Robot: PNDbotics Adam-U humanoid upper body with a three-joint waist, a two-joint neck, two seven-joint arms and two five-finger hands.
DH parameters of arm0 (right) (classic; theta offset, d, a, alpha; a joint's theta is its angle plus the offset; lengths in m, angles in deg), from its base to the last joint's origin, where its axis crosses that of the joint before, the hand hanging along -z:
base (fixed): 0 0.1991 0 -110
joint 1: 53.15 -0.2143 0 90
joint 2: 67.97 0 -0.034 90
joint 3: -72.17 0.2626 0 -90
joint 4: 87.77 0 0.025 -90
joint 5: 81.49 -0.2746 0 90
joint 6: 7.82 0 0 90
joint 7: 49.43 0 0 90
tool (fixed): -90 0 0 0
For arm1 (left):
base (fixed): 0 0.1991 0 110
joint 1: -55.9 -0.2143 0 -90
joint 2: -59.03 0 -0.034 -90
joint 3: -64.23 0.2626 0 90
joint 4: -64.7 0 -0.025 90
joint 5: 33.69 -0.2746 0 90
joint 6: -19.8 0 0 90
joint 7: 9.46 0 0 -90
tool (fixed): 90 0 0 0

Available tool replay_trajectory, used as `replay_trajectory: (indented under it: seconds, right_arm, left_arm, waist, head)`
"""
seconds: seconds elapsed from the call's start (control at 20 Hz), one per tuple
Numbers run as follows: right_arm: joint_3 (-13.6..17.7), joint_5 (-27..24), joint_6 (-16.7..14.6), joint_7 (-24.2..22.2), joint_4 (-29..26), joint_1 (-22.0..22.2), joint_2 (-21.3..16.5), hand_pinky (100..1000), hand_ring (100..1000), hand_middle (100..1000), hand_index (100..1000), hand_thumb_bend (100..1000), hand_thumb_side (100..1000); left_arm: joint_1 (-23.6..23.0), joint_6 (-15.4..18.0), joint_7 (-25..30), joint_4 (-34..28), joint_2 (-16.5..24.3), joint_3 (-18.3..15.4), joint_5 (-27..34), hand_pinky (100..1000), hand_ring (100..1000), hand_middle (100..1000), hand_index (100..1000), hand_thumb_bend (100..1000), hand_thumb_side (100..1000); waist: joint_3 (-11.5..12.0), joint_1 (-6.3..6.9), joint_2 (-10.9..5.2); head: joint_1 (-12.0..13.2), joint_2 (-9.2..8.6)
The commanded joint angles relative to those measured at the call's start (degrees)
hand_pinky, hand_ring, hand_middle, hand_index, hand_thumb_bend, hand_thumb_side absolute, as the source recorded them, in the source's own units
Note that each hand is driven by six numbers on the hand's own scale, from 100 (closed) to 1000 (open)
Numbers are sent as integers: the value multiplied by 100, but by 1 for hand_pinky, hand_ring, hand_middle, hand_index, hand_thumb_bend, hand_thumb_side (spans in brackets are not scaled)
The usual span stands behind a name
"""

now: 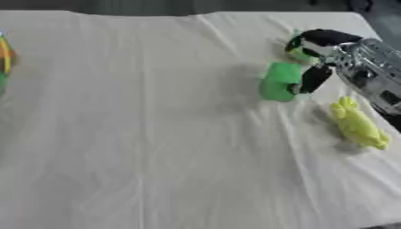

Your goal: Pick up the objects with one hand, pass them to the other hand, and then place them into the box on the other side of the table.

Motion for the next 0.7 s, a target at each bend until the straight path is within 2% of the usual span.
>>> replay_trajectory:
  seconds: [0.05,0.7]
  right_arm:
    - [68,-62,1629,-1607,14,-66,-119,915,902,893,890,447,133]
    - [118,-95,1629,-1607,206,-78,-77,914,898,884,888,449,136]
  left_arm:
    - [101,5,19,-123,35,-17,23,629,730,800,750,196,824]
    - [129,2,30,-135,29,-11,36,630,730,801,748,196,826]
  waist:
    - [0,14,-89]
    - [18,32,-34]
  head:
    - [-29,-77]
    - [-86,-93]
